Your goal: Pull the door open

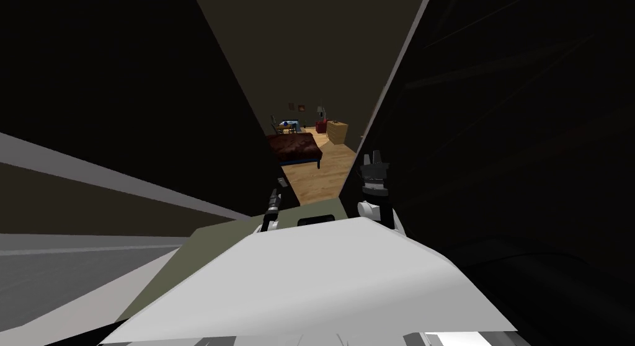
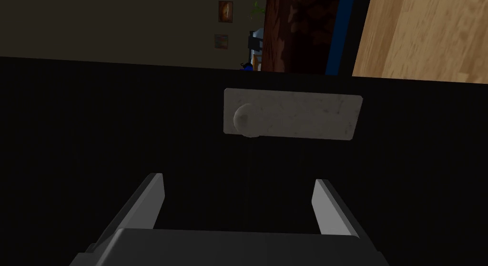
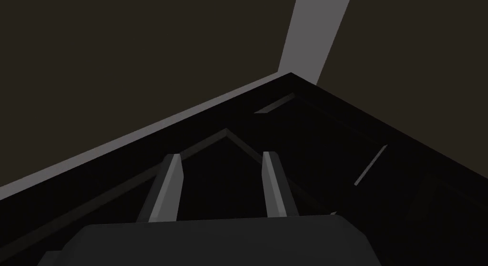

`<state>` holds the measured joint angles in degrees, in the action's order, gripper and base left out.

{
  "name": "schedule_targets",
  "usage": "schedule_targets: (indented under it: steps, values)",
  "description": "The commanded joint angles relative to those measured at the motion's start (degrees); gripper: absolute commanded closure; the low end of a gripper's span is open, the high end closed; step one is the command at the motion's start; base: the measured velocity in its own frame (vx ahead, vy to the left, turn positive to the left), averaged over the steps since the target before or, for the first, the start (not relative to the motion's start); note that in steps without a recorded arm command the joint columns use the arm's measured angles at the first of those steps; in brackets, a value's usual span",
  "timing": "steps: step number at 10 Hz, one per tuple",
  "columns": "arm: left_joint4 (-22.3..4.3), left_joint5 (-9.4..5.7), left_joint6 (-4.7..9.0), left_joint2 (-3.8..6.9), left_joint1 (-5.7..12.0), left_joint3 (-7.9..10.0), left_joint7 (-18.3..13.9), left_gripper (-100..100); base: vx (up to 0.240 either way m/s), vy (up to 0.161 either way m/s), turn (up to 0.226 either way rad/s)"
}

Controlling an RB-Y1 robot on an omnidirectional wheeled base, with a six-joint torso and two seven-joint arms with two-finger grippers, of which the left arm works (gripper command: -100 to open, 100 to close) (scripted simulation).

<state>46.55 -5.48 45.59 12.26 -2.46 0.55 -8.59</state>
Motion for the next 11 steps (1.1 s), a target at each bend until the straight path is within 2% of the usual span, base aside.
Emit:
schedule_targets:
  steps: [1,6,7,8,9,11]
  values:
    - [-0.76,-0.36,0.51,0.74,-0.05,0.58,-0.59,-100,0.205,-0.013,-0.106]
    - [-4.17,-1.67,3.18,3.38,-0.52,2.70,-2.71,-100,0.194,-0.016,-0.122]
    - [-4.60,-1.83,3.52,3.72,-0.58,2.96,-2.97,-100,0.189,-0.006,-0.064]
    - [-5.20,-1.67,3.65,3.16,-0.14,2.72,-2.55,-100,0.057,-0.009,0.034]
    - [-5.20,-1.67,3.65,3.16,-0.14,2.72,-2.55,100,-0.027,-0.008,-0.006]
    - [-5.20,-1.67,3.65,3.16,-0.14,2.72,-2.55,100,-0.022,0.005,-0.017]
